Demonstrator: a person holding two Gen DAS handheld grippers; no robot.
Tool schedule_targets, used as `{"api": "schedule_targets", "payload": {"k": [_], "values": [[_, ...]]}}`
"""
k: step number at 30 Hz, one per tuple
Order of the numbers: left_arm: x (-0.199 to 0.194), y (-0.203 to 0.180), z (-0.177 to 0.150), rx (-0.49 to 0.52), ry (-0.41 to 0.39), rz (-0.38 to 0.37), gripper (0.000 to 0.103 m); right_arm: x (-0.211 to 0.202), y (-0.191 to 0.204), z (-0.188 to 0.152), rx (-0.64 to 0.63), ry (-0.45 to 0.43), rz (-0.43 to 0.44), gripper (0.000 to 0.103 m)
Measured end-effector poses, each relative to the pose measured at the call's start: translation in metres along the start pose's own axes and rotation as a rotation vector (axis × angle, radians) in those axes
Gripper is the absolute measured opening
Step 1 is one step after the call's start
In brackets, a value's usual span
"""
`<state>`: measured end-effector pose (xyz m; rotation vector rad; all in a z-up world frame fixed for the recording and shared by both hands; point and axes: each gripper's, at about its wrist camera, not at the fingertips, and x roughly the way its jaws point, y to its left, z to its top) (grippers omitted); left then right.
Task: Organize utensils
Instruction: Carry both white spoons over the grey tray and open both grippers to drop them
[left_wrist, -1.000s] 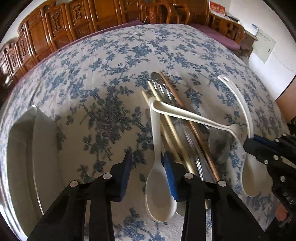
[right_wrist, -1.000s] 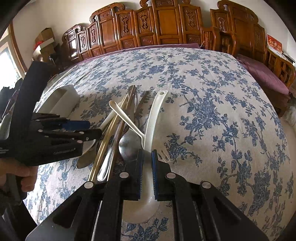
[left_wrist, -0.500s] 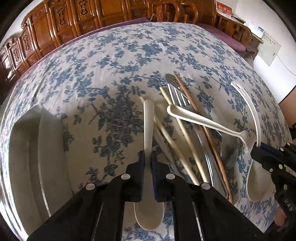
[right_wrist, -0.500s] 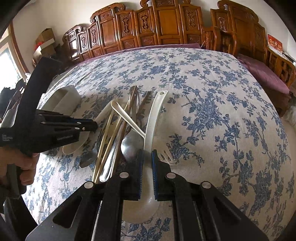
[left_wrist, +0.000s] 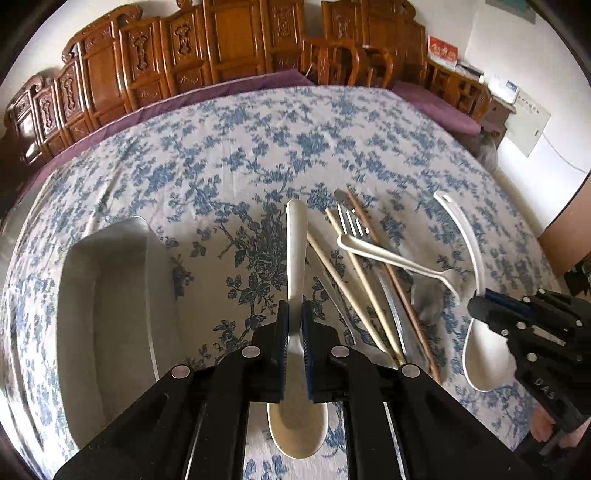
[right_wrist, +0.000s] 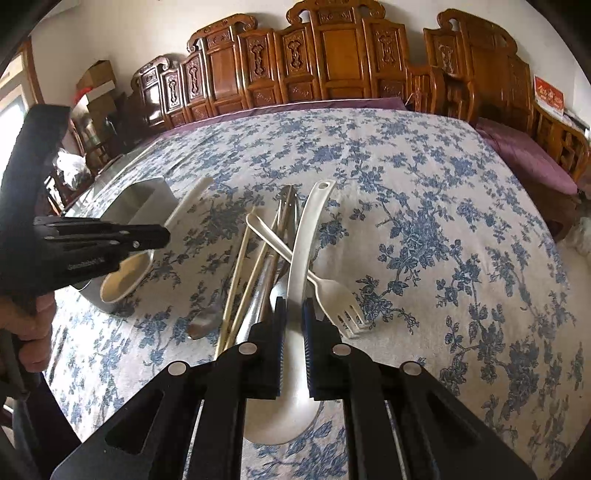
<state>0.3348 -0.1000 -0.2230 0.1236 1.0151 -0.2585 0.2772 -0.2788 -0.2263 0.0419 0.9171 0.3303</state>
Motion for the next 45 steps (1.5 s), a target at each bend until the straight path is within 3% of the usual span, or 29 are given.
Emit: {"api": "schedule_targets", "payload": {"k": [6, 14, 21, 34, 41, 45], "values": [[-0.032, 0.014, -0.005, 0.002, -0.036, -0.014, 0.006, -0.022, 0.024, 0.006, -0.049, -0.032, -0.014, 0.011], [-0.060, 0.072, -0.010, -0.055, -0.066, 0.019, 0.006, -0.039, 0.085, 0.026, -0.153, -0.066, 0.034, 0.011], [-0.058, 0.116, -0.016, -0.105, -0.050, 0.038, 0.006, -0.035, 0.127, 0.043, -0.197, -0.071, 0.064, 0.011], [-0.034, 0.150, -0.029, -0.154, -0.011, 0.027, 0.007, -0.001, 0.177, 0.067, -0.245, -0.044, 0.093, 0.011], [-0.042, 0.167, -0.042, -0.171, -0.014, 0.028, 0.024, 0.022, 0.198, 0.076, -0.251, -0.022, 0.110, 0.011], [-0.055, 0.179, -0.050, -0.179, -0.036, 0.041, 0.026, 0.037, 0.212, 0.078, -0.263, -0.007, 0.121, 0.011]]}}
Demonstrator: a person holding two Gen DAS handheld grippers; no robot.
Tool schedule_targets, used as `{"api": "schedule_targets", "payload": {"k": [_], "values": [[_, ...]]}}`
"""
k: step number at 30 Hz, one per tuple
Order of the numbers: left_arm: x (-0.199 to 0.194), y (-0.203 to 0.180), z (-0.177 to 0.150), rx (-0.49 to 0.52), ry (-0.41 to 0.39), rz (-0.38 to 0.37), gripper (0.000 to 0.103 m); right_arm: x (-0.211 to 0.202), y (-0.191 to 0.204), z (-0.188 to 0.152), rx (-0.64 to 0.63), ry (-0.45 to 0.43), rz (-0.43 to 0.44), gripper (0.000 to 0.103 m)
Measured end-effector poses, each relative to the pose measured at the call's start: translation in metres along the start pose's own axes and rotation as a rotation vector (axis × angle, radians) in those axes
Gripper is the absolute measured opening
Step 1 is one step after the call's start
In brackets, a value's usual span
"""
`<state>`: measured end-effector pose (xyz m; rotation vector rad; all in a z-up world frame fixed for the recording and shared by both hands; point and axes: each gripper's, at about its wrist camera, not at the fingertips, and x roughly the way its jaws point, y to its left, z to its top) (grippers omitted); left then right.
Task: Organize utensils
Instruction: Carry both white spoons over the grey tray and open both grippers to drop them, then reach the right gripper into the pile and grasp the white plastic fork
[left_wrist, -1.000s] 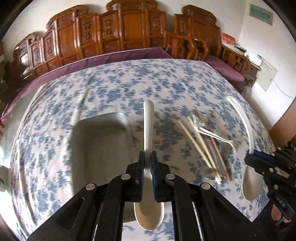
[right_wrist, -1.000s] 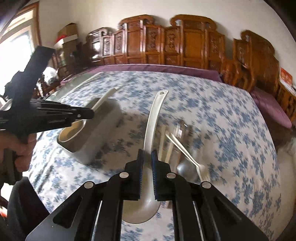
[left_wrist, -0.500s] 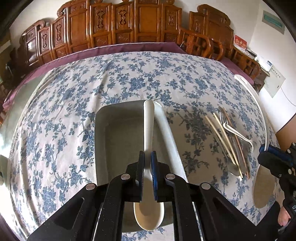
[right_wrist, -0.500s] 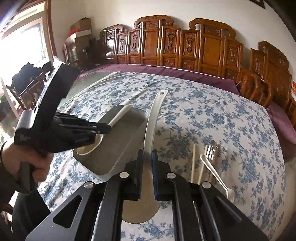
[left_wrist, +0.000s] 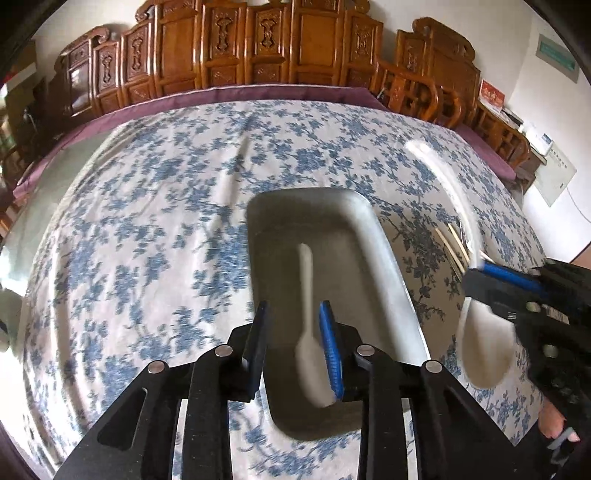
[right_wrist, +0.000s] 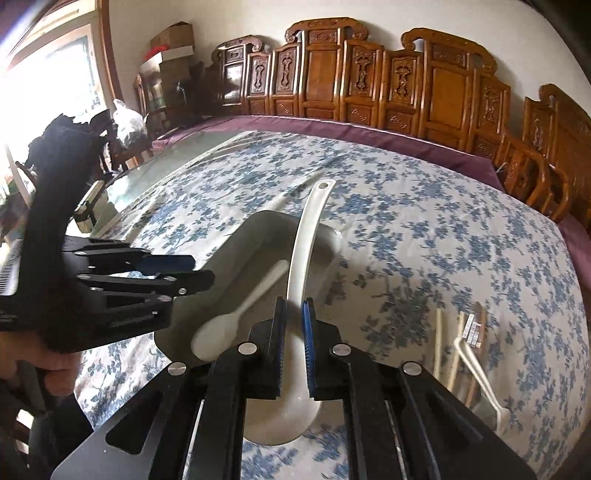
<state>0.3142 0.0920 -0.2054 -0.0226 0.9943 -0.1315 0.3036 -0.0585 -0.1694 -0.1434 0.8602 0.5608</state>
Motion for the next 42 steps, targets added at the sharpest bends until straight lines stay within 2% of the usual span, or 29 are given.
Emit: {"api": "schedule_targets", "payload": {"k": [5, 19, 23, 28, 30, 35, 36, 38, 42], "values": [[-0.017, 0.016, -0.004, -0.010, -0.025, 0.012, 0.032, 0.025, 0.018, 0.005, -0.022, 0.022, 0.002, 0.011], [-0.044, 0.041, -0.008, -0.022, -0.056, 0.042, 0.032, 0.065, 0.030, 0.011, 0.003, 0.080, 0.003, 0.012], [-0.047, 0.038, -0.010, -0.016, -0.061, 0.049, 0.044, 0.067, 0.029, 0.009, 0.004, 0.098, 0.018, 0.012], [-0.056, 0.026, -0.013, -0.004, -0.076, 0.046, 0.048, 0.042, 0.025, 0.002, -0.001, 0.062, 0.033, 0.012], [-0.062, 0.017, -0.015, 0.008, -0.088, 0.046, 0.052, 0.025, 0.020, -0.004, -0.003, 0.047, 0.030, 0.012], [-0.080, -0.002, -0.026, 0.008, -0.109, 0.027, 0.073, -0.023, -0.002, -0.029, 0.000, 0.021, -0.001, 0.013], [-0.083, -0.007, -0.029, 0.015, -0.112, 0.025, 0.074, -0.032, -0.007, -0.034, -0.002, 0.019, -0.007, 0.015], [-0.088, -0.016, -0.035, 0.027, -0.115, 0.025, 0.079, -0.047, -0.017, -0.045, -0.011, 0.016, -0.030, 0.024], [-0.094, -0.035, -0.044, 0.034, -0.112, -0.009, 0.079, -0.078, -0.045, -0.068, 0.005, 0.009, -0.073, 0.029]]}}
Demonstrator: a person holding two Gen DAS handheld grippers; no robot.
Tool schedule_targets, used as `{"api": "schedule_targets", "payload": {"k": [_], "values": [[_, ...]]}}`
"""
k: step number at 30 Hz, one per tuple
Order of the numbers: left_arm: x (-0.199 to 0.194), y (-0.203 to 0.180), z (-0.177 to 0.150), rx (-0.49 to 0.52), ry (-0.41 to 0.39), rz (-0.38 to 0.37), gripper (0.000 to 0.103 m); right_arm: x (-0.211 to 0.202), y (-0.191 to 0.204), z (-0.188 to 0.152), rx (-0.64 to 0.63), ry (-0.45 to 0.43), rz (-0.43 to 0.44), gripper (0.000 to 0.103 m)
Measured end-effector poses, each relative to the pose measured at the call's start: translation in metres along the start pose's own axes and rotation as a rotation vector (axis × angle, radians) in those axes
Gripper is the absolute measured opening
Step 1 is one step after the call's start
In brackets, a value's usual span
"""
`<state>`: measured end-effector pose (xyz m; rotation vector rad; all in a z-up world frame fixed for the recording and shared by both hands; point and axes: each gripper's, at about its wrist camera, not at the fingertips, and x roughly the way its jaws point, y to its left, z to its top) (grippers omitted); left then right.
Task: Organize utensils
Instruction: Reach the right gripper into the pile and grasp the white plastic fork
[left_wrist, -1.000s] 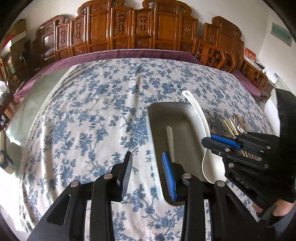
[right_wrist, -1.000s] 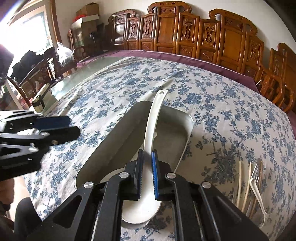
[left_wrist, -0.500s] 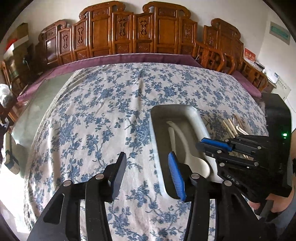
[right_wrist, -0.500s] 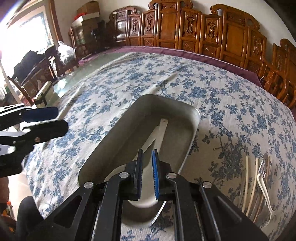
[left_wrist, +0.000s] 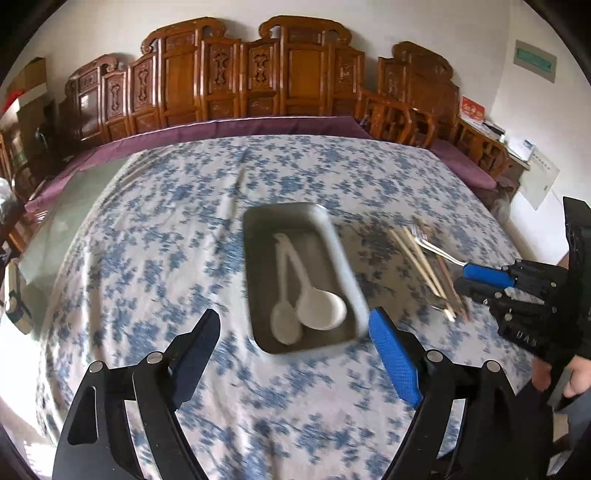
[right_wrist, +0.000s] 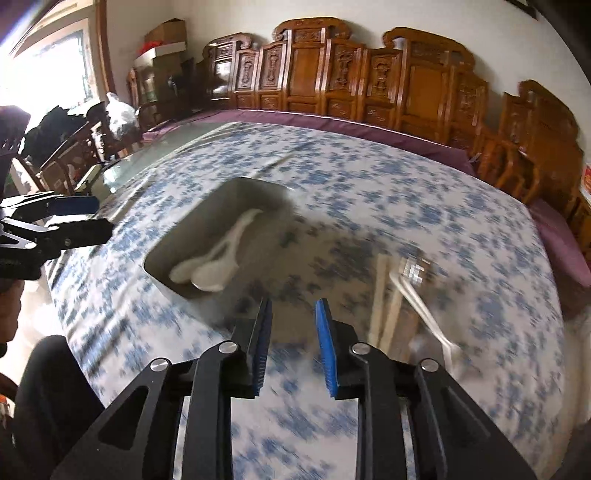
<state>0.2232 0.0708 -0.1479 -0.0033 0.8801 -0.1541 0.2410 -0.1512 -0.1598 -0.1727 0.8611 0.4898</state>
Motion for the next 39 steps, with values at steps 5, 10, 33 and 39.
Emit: {"api": "schedule_targets", "payload": {"k": [5, 10, 33, 39], "values": [[-0.003, -0.031, -0.009, 0.012, -0.002, -0.051, 0.080, -0.011, -0.046, -0.025, 0.051, 0.015, -0.058, 0.044], [0.007, -0.062, -0.012, 0.032, -0.009, -0.084, 0.080, -0.004, -0.094, -0.046, 0.105, 0.041, -0.105, 0.044], [0.082, -0.135, -0.015, 0.106, 0.083, -0.116, 0.080, 0.073, -0.163, -0.064, 0.185, 0.131, -0.159, 0.020], [0.104, -0.146, -0.018, 0.110, 0.118, -0.106, 0.080, 0.061, -0.176, -0.069, 0.242, 0.086, -0.132, 0.002]]}}
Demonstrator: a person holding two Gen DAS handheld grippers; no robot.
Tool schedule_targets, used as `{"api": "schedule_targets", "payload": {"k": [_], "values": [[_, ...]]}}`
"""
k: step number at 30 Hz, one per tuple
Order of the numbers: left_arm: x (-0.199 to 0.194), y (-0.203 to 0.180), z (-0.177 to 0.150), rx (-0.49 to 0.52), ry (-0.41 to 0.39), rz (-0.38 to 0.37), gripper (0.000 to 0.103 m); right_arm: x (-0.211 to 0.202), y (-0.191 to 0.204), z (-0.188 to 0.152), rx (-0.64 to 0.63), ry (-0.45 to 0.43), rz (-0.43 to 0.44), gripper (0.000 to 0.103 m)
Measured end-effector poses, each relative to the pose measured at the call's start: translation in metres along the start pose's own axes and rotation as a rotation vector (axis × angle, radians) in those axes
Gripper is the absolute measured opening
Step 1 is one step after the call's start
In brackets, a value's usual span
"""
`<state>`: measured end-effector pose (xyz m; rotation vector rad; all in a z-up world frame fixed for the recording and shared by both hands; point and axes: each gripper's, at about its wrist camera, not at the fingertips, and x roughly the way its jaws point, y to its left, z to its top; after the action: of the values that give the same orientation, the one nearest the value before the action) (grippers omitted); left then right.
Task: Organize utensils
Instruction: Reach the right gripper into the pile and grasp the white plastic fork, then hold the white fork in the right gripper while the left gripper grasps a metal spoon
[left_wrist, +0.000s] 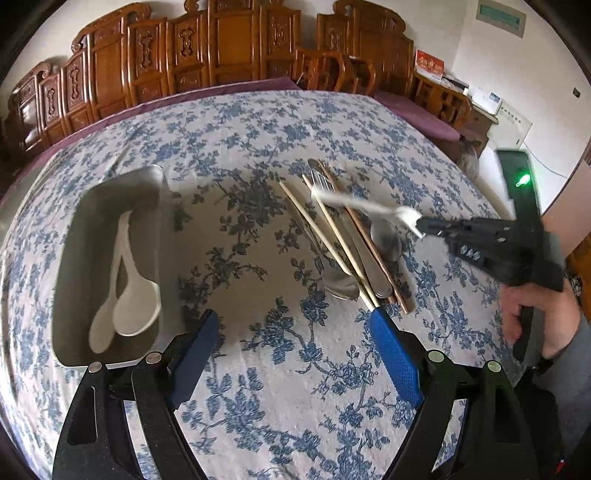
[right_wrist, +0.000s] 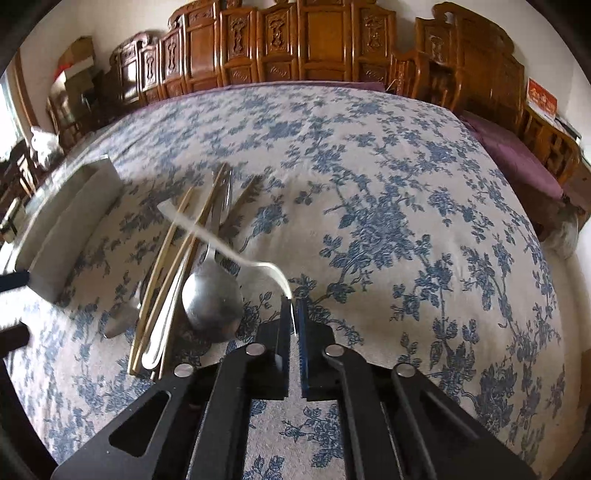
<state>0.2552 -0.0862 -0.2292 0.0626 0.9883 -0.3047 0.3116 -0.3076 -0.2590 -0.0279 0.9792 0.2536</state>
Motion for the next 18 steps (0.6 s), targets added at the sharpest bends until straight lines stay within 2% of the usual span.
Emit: {"api": "schedule_targets", "payload": {"k": [10, 14, 18], "values": [[0.041, -0.019, 0.012, 0.005, 0.050, -0.009, 0.080, -0.010, -0.008, -0.002, 0.048, -0.031, 0.012, 0.002], [0.055, -0.018, 0.024, -0.024, 0.064, -0.009, 0.070, -0.009, -0.008, -0.003, 0.046, -0.028, 0.014, 0.002], [0.069, -0.017, 0.035, -0.026, 0.082, 0.031, 0.061, -0.010, -0.006, -0.002, 0.040, -0.036, 0.018, 0.002]]}}
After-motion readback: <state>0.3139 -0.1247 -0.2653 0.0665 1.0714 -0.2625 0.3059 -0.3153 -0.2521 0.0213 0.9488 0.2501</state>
